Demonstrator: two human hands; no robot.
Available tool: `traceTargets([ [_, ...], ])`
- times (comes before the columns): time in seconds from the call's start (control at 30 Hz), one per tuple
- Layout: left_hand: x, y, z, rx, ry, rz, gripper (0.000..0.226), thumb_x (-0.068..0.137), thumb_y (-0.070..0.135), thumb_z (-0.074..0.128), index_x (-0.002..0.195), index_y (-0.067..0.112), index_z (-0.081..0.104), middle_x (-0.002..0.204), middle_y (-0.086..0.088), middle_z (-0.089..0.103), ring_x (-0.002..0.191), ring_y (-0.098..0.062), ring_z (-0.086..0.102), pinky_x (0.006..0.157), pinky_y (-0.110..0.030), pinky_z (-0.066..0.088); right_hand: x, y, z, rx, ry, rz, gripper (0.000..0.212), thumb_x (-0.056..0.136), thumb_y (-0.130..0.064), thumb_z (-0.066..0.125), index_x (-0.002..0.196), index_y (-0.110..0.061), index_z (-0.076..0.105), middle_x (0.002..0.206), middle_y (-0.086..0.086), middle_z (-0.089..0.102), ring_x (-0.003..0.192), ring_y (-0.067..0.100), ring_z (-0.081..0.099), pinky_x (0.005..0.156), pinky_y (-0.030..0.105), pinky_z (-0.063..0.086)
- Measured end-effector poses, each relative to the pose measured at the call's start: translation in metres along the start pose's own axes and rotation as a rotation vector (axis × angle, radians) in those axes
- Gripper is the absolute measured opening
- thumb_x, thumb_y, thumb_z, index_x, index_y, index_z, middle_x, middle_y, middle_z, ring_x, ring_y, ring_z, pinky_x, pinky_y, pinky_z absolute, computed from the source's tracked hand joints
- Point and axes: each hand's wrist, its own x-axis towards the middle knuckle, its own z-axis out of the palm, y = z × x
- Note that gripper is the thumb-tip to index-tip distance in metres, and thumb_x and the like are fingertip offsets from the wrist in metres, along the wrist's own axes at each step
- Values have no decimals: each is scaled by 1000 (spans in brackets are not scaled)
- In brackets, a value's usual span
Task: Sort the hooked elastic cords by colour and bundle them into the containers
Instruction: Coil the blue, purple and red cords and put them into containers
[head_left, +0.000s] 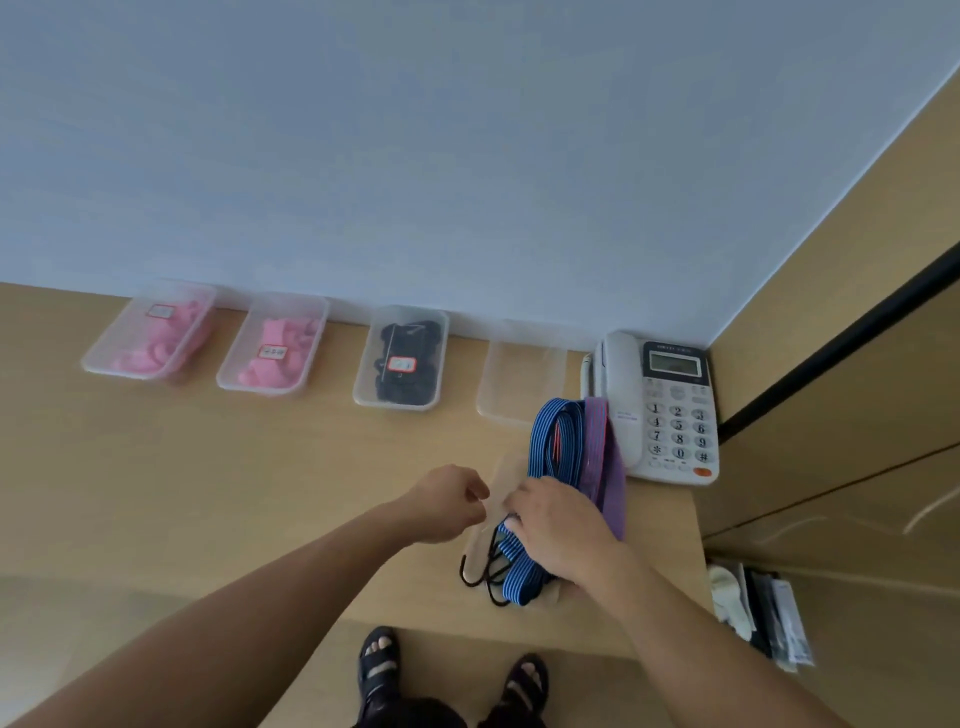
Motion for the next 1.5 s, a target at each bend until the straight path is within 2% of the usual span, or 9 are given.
traceTargets([
  [0.13, -3, -9, 3, -36, 15, -20, 35, 93, 19, 57, 127, 12, 61, 123, -4, 64, 100, -21, 63, 83, -25, 47, 14, -4, -7, -114, -98, 8, 27, 92, -8, 45, 115, -13, 59, 109, 5, 55, 97, 30, 59, 74, 41, 48],
  [0.3, -2, -16, 7, -65, 42, -27, 34, 93, 21, 56, 125, 12, 62, 121, -4, 65, 91, -17, 60, 82, -27, 50, 22, -10, -13, -266, -213, 4, 30, 90, -12, 45, 118, -11, 54, 115, 6, 49, 92, 31, 61, 65, 40, 44],
  [0.63, -3, -6, 5, -100, 21, -25, 36, 91, 23, 58, 126, 13, 62, 122, -3, 65, 104, -18, 61, 86, -26, 50, 22, 5, -14, -118, -204, -62, 13, 98, -23, 50, 107, -13, 52, 112, 6, 43, 90, 29, 57, 75, 44, 48],
  [0.73, -7, 2, -2, -134, -52, -3, 35, 89, 26, 60, 122, 15, 65, 118, -1, 66, 104, -17, 61, 88, -28, 50, 17, 7, -24, 56, -100, -68, 6, 97, -24, 48, 101, -21, 48, 107, 0, 51, 91, 27, 58, 78, 44, 47],
  [0.9, -17, 21, -22, -195, -68, 56, 15, 88, 25, 63, 94, 14, 71, 82, 1, 63, 70, -11, 50, 61, -24, 40, 8, 16, -49, 341, 55, -12, 8, 97, -28, 51, 102, -26, 57, 104, -12, 56, 97, 12, 57, 87, 33, 45],
  [1.1, -36, 54, -58, -653, -204, 224, 16, 97, 13, 55, 95, 3, 68, 89, -9, 71, 67, -11, 57, 62, -23, 45, -12, 27, -73, 551, 481, -12, 17, 95, -32, 54, 107, -29, 66, 102, -21, 58, 96, 0, 57, 84, 15, 45],
  [1.27, -55, 85, -77, -931, -371, 365, 17, 98, 8, 50, 103, 1, 64, 92, -10, 69, 75, -15, 63, 72, -25, 52, -33, 32, -91, 588, 762, -24, 35, 95, -55, 39, 107, -41, 68, 110, -28, 62, 111, 2, 50, 96, 9, 31],
  [1.4, -58, 113, -79, -954, -248, 403, 17, 96, 12, 53, 103, 4, 66, 91, -10, 71, 81, -17, 68, 74, -27, 56, -47, 29, -93, 1190, 592, -70, 49, 94, -60, 42, 118, -26, 67, 113, 0, 69, 113, 19, 61, 101, 41, 46],
  [1.5, -55, 133, -75, -864, -89, 381, 18, 102, 17, 48, 101, 3, 59, 87, -10, 72, 85, -22, 72, 70, -29, 59, -57, 20, -99, 1369, 526, -163, 56, 92, -54, 53, 130, -12, 56, 121, 9, 67, 117, 25, 61, 101, 40, 47],
])
